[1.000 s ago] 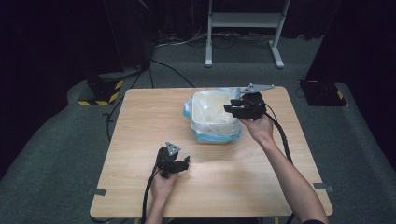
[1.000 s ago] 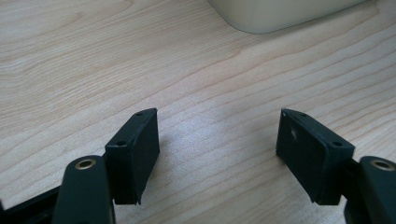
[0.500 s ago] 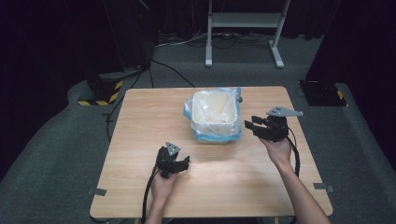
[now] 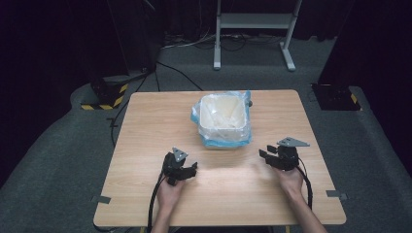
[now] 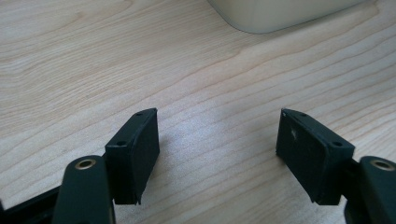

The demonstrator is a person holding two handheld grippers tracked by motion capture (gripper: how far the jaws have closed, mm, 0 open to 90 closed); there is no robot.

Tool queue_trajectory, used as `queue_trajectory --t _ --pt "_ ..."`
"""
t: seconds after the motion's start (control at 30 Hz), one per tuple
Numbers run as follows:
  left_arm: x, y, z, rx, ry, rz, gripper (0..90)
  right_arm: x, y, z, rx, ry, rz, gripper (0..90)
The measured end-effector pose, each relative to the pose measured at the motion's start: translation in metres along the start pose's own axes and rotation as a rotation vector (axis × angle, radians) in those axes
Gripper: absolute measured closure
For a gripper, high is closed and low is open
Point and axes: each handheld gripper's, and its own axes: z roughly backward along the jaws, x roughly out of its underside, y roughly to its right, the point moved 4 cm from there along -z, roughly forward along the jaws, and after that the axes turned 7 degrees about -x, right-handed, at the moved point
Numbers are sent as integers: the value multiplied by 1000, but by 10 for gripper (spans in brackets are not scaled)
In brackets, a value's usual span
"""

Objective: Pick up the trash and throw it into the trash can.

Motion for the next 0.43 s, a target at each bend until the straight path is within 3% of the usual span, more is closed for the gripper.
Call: queue_trajectory --t 0.2,0.43 --pt "0 0 0 0 -1 1 296 21 8 -15 33 -81 -17 514" --pt "0 0 0 -1 1 3 296 24 -1 -20 103 -109 83 475"
